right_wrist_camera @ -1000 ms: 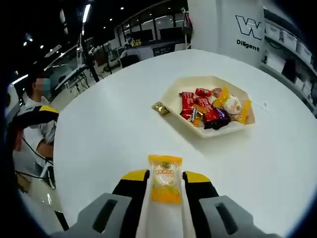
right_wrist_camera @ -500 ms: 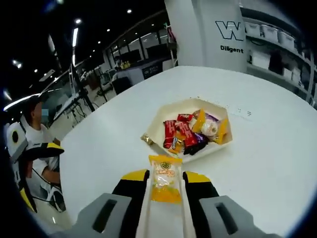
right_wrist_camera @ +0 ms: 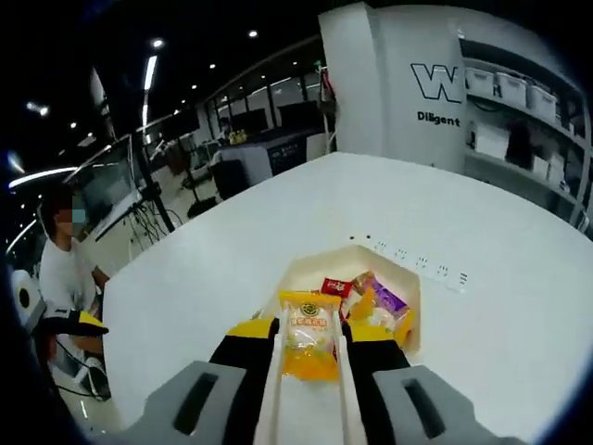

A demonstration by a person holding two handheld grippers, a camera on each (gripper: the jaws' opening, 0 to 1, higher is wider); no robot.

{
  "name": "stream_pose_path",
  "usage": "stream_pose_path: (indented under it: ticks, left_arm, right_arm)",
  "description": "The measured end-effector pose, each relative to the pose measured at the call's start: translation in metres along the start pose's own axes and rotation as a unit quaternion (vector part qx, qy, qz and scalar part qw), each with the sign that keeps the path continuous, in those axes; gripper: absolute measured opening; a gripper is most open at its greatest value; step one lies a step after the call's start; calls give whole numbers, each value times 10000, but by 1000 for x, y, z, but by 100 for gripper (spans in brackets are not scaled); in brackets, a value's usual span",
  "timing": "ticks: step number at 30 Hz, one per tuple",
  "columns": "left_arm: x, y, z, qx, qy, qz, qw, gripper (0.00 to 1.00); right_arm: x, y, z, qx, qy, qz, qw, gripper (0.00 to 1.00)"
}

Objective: Place the target food into the container with the food tongs after gripping and lifting it, then release it inside without dropping or visibly crushing the food.

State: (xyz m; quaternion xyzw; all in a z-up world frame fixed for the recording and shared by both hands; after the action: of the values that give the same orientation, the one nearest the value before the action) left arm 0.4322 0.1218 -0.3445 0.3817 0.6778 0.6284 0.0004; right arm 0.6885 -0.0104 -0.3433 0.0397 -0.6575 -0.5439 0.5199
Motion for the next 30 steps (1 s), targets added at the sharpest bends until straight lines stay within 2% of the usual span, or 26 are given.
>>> stream_pose_path:
  ticks: [9, 14, 16, 30]
  left_arm:
    - [3, 1, 7, 62, 67, -39, 10000, 96]
    - [3, 1, 9, 81, 74, -46, 9999, 96]
    - [2, 0, 9, 57, 70, -28, 10000, 96]
    - [1, 3, 7, 39, 53, -40, 10000, 96]
  right_arm:
    - [-6, 12, -6, 16, -73, -15, 10000, 22]
    - [-8, 18, -7, 28, 24, -87, 10000, 23]
    - [-9, 21, -10, 143, -13, -142, 9998, 23]
    - [-6, 15, -13, 155, -3, -60, 9999, 23]
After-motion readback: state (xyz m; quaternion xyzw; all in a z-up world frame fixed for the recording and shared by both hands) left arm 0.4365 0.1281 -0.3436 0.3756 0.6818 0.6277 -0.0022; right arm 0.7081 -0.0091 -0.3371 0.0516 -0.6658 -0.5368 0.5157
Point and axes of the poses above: the point that each gripper's makers call its tool centre point, and the gripper's own axes: x roughly backward along the fingers, z roughly to its left, y roughly out of its top, the point moved 6 cm from there along x, roughly backward along the fingers, and after that the axes turned 5 degrees about z, right-handed, at the moved point
